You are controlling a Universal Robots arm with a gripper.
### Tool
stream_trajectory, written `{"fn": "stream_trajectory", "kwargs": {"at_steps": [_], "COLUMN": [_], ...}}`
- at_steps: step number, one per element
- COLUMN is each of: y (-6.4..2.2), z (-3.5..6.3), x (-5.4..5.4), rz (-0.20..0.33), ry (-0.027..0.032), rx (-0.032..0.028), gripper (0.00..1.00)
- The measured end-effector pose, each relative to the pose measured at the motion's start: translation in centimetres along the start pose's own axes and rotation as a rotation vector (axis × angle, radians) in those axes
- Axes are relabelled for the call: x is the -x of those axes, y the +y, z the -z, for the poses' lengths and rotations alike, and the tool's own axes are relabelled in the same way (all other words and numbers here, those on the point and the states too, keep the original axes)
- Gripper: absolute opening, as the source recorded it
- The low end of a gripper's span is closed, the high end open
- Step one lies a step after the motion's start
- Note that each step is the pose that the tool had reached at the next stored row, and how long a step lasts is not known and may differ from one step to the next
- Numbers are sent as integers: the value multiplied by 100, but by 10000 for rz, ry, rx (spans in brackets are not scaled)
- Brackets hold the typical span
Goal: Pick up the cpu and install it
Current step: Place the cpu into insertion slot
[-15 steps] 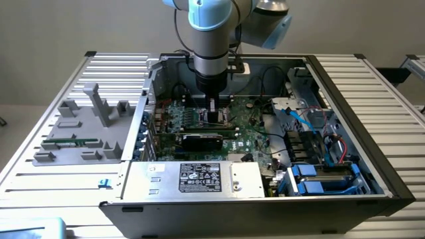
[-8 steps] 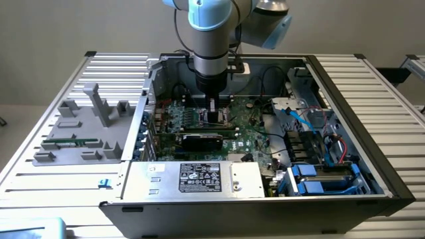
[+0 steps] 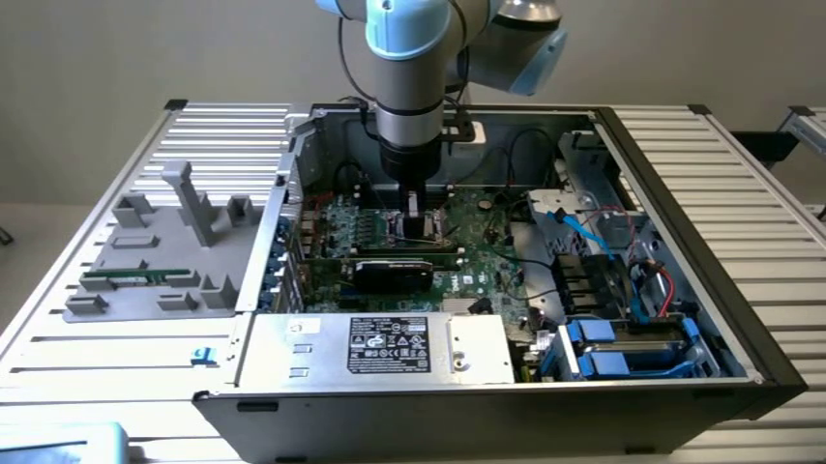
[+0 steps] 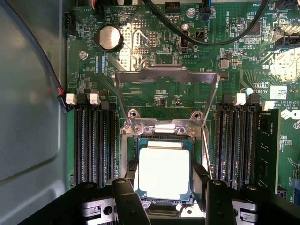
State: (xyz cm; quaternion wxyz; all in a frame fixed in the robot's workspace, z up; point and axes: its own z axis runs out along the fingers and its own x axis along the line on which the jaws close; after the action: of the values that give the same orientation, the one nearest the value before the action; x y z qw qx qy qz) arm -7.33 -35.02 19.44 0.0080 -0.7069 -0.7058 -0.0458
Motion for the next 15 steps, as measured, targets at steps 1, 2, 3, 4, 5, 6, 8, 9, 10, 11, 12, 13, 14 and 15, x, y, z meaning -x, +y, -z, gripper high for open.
{"fn": "stream_trajectory", "kwargs": {"at_steps": [1, 2, 3, 4, 5, 6, 8, 9, 10, 11, 12, 13, 14, 15], "y": [0, -1, -2, -2, -3, -3, -3, -3, -3, -3, -3, -4, -4, -4], "z": [0, 0, -1, -1, -1, -1, -2, -2, -2, -2, -2, -2, -2, -2], "x": [0, 0, 0, 0, 0, 0, 0, 0, 0, 0, 0, 0, 0, 0], "rz": [4, 7, 8, 10, 11, 12, 12, 13, 13, 14, 13, 13, 13, 13], "ry": [0, 0, 0, 0, 0, 0, 0, 0, 0, 0, 1, 1, 1, 1], "rx": [-1, -1, -1, -1, -1, -2, -2, -2, -2, -1, -1, -1, -1, -1], "gripper": [55, 55, 55, 55, 55, 55, 55, 55, 55, 55, 55, 55, 55, 55]}}
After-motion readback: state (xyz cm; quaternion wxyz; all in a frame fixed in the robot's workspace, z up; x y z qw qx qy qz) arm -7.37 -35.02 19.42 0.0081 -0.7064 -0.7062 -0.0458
